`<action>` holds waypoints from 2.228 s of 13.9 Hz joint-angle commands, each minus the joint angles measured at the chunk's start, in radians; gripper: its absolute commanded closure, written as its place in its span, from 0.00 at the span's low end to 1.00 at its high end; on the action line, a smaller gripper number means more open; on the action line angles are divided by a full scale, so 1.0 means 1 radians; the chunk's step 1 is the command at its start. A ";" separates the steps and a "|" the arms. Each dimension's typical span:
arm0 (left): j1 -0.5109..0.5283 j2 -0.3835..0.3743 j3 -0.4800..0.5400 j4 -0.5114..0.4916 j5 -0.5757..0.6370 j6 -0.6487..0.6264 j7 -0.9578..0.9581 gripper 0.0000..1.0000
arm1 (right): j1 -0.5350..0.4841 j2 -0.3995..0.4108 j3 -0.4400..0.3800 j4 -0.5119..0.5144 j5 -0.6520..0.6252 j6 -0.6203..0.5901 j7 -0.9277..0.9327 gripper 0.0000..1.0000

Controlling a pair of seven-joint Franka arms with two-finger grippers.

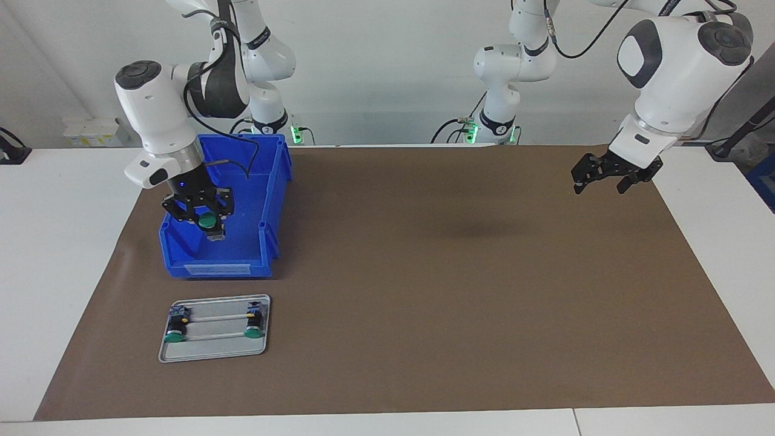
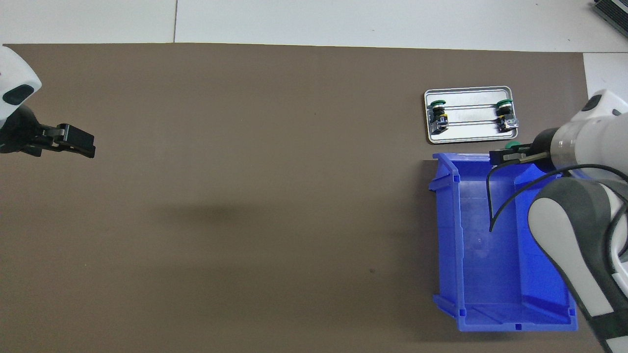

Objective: Place and press button with both arms
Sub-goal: 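Carry the button with the right gripper over the blue bin, then lower the button into the blue bin and open the right gripper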

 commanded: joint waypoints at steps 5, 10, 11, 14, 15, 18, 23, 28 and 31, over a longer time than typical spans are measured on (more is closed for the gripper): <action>0.008 -0.032 -0.007 -0.039 0.015 0.022 -0.010 0.00 | -0.031 -0.029 0.014 -0.295 0.039 0.324 -0.025 1.00; 0.007 -0.032 -0.007 -0.039 0.015 0.022 -0.010 0.00 | -0.037 0.045 0.014 -0.326 0.039 0.449 -0.023 1.00; 0.008 -0.032 -0.007 -0.039 0.015 0.022 -0.010 0.00 | -0.037 0.051 0.014 -0.330 0.039 0.464 -0.023 1.00; 0.007 -0.032 -0.007 -0.039 0.015 0.022 -0.009 0.00 | -0.037 0.051 0.014 -0.327 0.039 0.452 -0.011 0.04; 0.008 -0.032 -0.007 -0.039 0.015 0.022 -0.010 0.00 | -0.037 0.044 0.014 -0.321 0.039 0.437 -0.009 0.00; 0.008 -0.032 -0.007 -0.039 0.015 0.022 -0.010 0.00 | -0.035 0.007 0.014 -0.254 0.043 0.298 0.004 0.00; 0.007 -0.033 -0.007 -0.039 0.015 0.022 -0.010 0.00 | -0.037 -0.021 0.011 -0.027 0.042 -0.025 0.089 0.00; 0.008 -0.032 -0.007 -0.039 0.015 0.022 -0.010 0.00 | -0.037 -0.005 0.009 0.229 -0.009 -0.327 0.225 0.00; 0.008 -0.033 -0.007 -0.039 0.015 0.022 -0.010 0.00 | -0.034 0.027 0.012 0.398 -0.063 -0.498 0.273 0.00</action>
